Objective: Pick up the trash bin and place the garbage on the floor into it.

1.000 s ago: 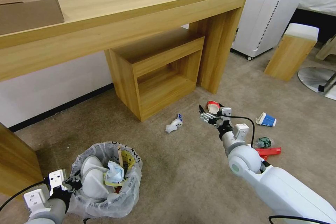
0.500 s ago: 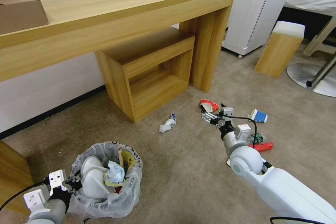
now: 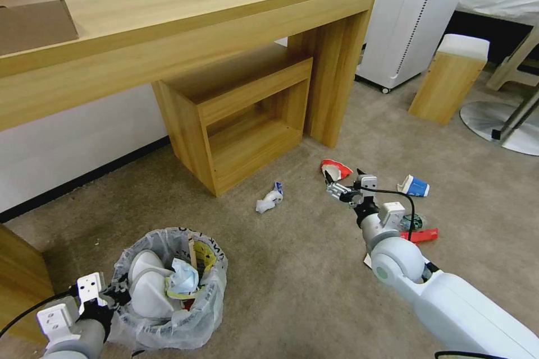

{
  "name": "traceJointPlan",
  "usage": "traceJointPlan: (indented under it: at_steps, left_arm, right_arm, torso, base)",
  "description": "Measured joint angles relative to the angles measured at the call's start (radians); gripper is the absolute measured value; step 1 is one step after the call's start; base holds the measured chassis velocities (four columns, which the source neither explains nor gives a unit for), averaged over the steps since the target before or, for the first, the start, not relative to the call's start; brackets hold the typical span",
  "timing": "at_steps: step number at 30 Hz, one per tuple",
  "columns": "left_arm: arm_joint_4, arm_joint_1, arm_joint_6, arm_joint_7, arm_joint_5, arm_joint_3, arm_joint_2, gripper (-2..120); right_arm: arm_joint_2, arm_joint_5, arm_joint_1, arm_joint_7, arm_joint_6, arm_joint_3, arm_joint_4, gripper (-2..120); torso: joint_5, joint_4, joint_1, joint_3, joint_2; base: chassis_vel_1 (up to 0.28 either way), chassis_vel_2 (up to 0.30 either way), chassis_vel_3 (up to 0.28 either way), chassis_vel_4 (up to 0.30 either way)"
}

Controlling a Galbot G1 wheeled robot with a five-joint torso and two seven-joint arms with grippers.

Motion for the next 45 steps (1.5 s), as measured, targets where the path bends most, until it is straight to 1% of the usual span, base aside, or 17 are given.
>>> traceJointPlan:
  at_steps: [19, 35, 45]
  left_arm:
    - [0.015, -0.012, -0.001, 0.003, 0.0, 0.003, 0.002, 1]
    - [0.028, -0.028, -0.001, 0.003, 0.0, 0.007, 0.003, 1]
    - [0.031, -0.03, 0.001, 0.003, 0.0, 0.01, 0.002, 1]
  right_arm:
    - [0.004, -0.006, 0.001, -0.005, 0.005, -0.01, -0.009, 100]
    - [0.008, -0.018, 0.013, -0.013, 0.015, -0.03, -0.022, 100]
    - [0.01, -0.015, 0.02, -0.015, 0.015, -0.039, -0.024, 100]
  torso:
    - [0.0, 0.0, 0.0, 0.0, 0.0]
    - [0.0, 0.0, 0.0, 0.0, 0.0]
    - [0.0, 0.0, 0.0, 0.0, 0.0]
  base:
    - [-0.113, 0.114, 0.116, -0.113]
    - [-0.064, 0.077, 0.073, -0.076]
    - [-0.009, 0.008, 0.012, -0.008]
